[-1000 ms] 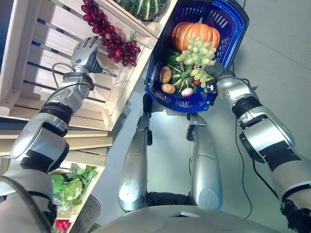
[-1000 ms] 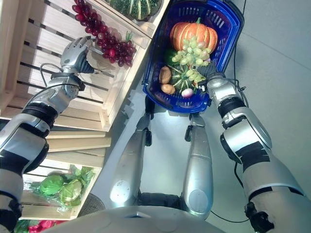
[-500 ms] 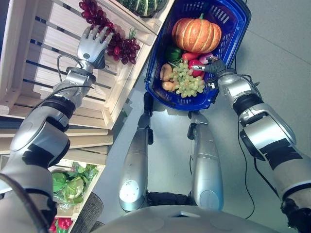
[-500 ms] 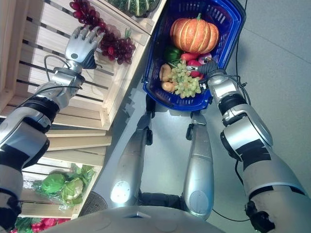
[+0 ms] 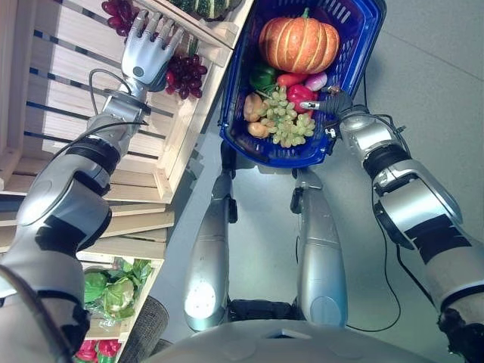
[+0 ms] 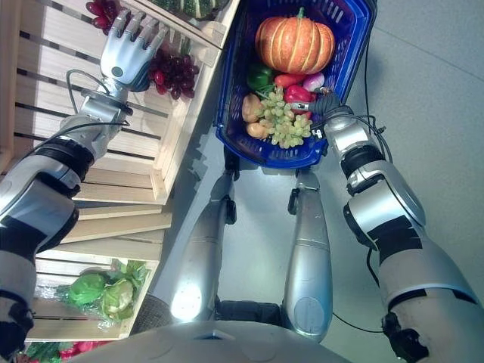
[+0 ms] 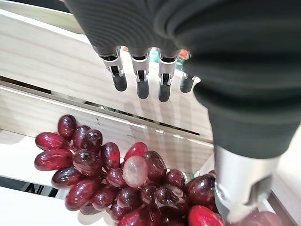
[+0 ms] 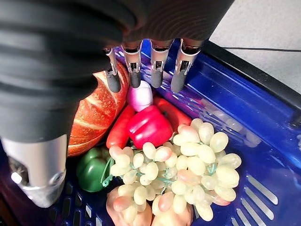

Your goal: Pick up fruits and vegetables into the basket

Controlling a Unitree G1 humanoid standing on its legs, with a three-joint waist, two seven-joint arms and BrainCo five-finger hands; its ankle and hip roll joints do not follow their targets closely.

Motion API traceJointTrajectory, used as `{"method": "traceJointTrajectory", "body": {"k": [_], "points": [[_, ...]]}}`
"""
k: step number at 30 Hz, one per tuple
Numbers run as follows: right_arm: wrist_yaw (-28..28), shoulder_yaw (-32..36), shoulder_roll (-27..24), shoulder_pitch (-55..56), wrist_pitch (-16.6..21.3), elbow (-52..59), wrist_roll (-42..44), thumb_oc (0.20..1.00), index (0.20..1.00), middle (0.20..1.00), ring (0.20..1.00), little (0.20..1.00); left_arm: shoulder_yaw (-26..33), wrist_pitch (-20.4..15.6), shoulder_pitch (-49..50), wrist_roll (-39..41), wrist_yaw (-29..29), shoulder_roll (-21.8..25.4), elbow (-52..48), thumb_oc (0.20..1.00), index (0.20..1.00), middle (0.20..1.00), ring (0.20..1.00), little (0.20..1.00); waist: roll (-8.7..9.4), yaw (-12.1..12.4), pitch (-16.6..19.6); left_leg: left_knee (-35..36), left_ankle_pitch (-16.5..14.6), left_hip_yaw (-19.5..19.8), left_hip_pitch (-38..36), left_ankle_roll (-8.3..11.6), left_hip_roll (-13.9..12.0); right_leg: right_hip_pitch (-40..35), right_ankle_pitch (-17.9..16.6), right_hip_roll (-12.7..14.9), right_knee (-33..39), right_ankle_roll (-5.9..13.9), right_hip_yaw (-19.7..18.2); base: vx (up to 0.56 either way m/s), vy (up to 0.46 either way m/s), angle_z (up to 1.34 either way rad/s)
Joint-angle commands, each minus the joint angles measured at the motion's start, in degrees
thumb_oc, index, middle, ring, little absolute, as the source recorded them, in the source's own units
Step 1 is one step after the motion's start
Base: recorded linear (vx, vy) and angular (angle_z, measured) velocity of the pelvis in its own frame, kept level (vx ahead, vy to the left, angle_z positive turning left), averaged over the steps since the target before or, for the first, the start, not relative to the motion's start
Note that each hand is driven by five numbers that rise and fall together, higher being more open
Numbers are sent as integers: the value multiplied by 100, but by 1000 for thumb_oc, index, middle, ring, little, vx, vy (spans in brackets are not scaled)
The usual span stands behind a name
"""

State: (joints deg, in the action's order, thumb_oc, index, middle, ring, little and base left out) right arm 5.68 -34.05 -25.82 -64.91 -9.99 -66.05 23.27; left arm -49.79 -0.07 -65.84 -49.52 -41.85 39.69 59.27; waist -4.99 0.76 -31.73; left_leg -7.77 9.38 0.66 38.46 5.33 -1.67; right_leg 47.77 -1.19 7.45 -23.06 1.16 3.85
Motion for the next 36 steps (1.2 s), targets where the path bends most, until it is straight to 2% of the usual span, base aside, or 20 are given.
{"method": "traceJointTrajectory", "body": {"k": [1,6,14,18,20,23,31,32,36], "points": [[-24,-93,-148,183,317,329,279,1000,1000,1000,1000,1000,197,176,-122,-205,208,-73,274,1000,1000,1000,1000,1000,-149,-165,193,-446,-393,-319,307,-228,480,-403,177,-466,435,109,349,0,0,0],[-10,-55,-294,382,482,831,712,1000,1000,1000,1000,1000,100,30,-45,-182,935,-7,329,1000,1000,1000,1000,1000,-55,-240,193,-425,-381,-316,373,-218,458,-343,138,-517,479,121,309,-1,5,-1],[263,107,-500,877,598,1737,1130,1000,1000,1000,1000,1000,74,175,175,81,1874,121,257,1000,1000,1000,1000,1000,125,-334,193,-359,-380,-292,469,-230,396,-264,103,-601,528,152,249,-8,0,-1],[300,151,-597,983,702,1905,1240,1000,1000,1000,1000,1000,139,206,270,179,2083,181,356,1000,1000,1000,1000,1000,193,-366,193,-326,-373,-271,486,-227,375,-257,71,-626,582,169,231,-20,-9,-4],[303,166,-641,1006,774,1955,1295,1000,1000,1000,1000,1000,153,228,300,170,2044,227,412,1000,1000,1000,1000,1000,216,-369,193,-316,-375,-267,490,-222,367,-265,61,-626,615,175,237,0,0,0],[444,204,-689,1054,861,2183,1381,1000,1000,1000,1000,1000,227,521,357,164,1947,282,457,1000,1000,1000,1000,1000,267,-383,193,-317,-382,-249,550,-208,345,-215,54,-633,637,187,231,-7,1,-1],[1084,599,-884,1543,1365,2764,1584,1000,1000,1000,1000,1000,475,991,492,30,1837,423,670,1000,1000,1000,1000,1000,448,-482,193,-249,-410,-232,614,-208,300,-153,42,-690,718,211,178,-10,3,-4],[1160,667,-898,1618,1446,2837,1576,1000,1000,1000,1000,1000,509,1134,517,16,1823,416,725,1000,1000,1000,1000,1000,485,-500,193,-227,-413,-236,615,-210,295,-145,23,-701,745,217,170,0,0,0],[1193,781,-927,1728,1593,2922,1572,1000,1000,1000,1000,1000,607,1352,569,-74,1884,434,872,1000,1000,1000,1000,1000,549,-524,193,-217,-439,-210,608,-210,302,-147,2,-709,784,232,144,-7,-18,-3]]}}
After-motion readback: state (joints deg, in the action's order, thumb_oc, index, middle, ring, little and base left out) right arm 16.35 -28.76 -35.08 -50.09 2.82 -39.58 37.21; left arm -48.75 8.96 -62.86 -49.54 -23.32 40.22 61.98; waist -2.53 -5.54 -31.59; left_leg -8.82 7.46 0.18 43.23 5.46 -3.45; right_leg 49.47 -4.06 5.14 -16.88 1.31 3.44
